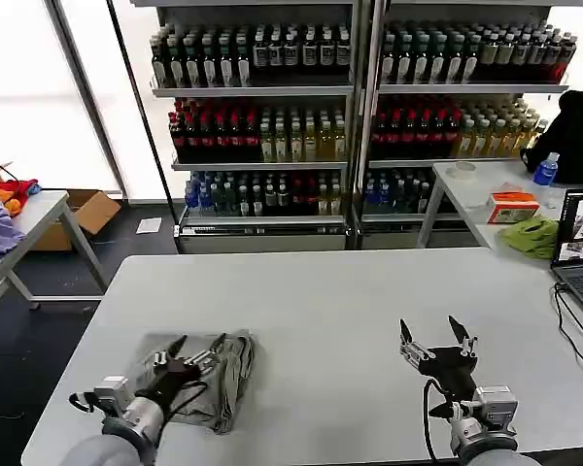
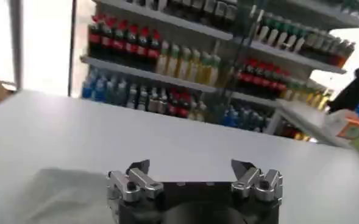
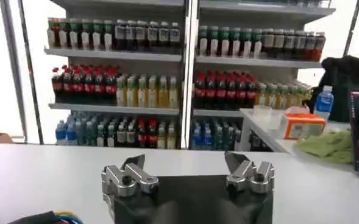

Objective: Fold and organize the clothes.

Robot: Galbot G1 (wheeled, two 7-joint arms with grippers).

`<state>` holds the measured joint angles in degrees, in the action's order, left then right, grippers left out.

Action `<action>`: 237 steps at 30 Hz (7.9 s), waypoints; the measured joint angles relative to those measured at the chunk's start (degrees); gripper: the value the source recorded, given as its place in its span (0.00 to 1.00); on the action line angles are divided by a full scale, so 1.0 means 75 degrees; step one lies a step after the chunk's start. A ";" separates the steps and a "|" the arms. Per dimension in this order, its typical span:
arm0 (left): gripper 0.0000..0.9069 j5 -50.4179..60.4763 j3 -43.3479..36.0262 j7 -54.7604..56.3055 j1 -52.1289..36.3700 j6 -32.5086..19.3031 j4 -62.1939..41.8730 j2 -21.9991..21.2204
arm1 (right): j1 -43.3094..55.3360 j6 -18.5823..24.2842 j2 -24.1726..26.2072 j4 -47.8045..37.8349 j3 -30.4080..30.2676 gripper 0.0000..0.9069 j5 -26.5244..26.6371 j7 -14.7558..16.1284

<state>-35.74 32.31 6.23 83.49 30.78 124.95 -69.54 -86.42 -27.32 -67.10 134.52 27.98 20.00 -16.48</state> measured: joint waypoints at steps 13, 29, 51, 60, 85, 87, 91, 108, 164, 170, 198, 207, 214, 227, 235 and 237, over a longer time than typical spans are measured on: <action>1.00 0.1053 0.0721 -0.0256 -0.0135 -0.0345 -0.1055 0.0527 | 0.0391 -0.0044 0.0008 -0.0273 -0.0262 1.00 -0.0001 0.0005; 0.84 0.1219 0.0909 -0.0547 -0.0102 -0.0440 -0.1889 0.0576 | 0.0595 -0.0045 0.0003 -0.0487 -0.0397 1.00 -0.0008 -0.0004; 0.00 0.0891 0.0957 -0.0901 0.0048 -0.0502 -0.2192 0.0397 | 0.0633 -0.0030 0.0044 -0.0557 -0.0303 1.00 -0.0004 0.0005; 0.00 0.0661 0.1090 -0.0941 0.0096 -0.0507 -0.2172 0.0374 | 0.0759 -0.0015 0.0112 -0.0601 -0.0270 1.00 0.0063 -0.0031; 0.00 -0.0303 0.3871 -0.1118 0.0408 -0.0413 -0.2347 0.2283 | 0.1272 0.0030 0.0081 -0.0922 -0.0517 1.00 0.0346 -0.0122; 0.00 -0.0307 0.3844 -0.1059 0.0374 -0.0362 -0.2162 0.2284 | 0.1253 0.0030 0.0060 -0.0924 -0.0492 1.00 0.0346 -0.0127; 0.00 -0.0317 0.3588 -0.0905 0.0324 -0.0257 -0.1683 0.2167 | 0.1206 0.0010 0.0011 -0.0919 -0.0412 1.00 0.0312 -0.0158; 0.00 0.1192 -0.0364 0.0038 -0.0376 0.0051 -0.0088 0.0621 | 0.0827 -0.0175 -0.0449 -0.0711 -0.0286 1.00 -0.0252 -0.0296; 1.00 -0.0271 -0.0868 0.1833 -0.1528 0.0173 -0.0665 0.0368 | 0.3049 -0.0835 0.0027 -0.2026 -0.3639 1.00 0.5109 -0.1982; 1.00 -0.0296 -0.0675 0.1867 -0.1460 0.0222 -0.0664 0.0441 | 0.3401 -0.0838 0.0160 -0.2221 -0.4264 1.00 0.5715 -0.2340; 1.00 -0.0335 -0.0395 0.1953 -0.1114 0.0288 -0.0593 0.0341 | 0.3828 -0.0803 0.0168 -0.2695 -0.4819 0.00 0.6249 -0.3112; 1.00 -0.0334 -0.0397 0.1948 -0.1062 0.0291 -0.0604 0.0266 | 0.3717 -0.0796 0.0209 -0.2804 -0.4436 0.00 0.6162 -0.3046; 1.00 -0.0300 -0.0490 0.1937 -0.1095 0.0294 -0.0582 0.0191 | 0.3459 -0.0786 0.0449 -0.2733 -0.3862 0.00 0.6159 -0.2919; 1.00 -0.0094 -0.0565 0.1876 -0.1286 0.0191 -0.0686 0.0025 | 0.2866 -0.0782 0.0931 -0.2554 -0.2721 0.00 0.6084 -0.2886; 1.00 -0.0030 -0.0650 0.1815 -0.1387 0.0211 -0.0710 0.0015 | 0.2491 -0.0793 0.1043 -0.2309 -0.2266 1.00 0.5792 -0.2897; 1.00 -0.0025 -0.0655 0.1812 -0.1395 0.0222 -0.0710 0.0015 | 0.2394 -0.0795 0.1089 -0.2233 -0.2158 1.00 0.5678 -0.2874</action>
<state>-35.93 27.40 19.82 73.03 32.45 119.62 -69.43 -68.46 -33.28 -58.93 117.78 11.80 62.59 -38.04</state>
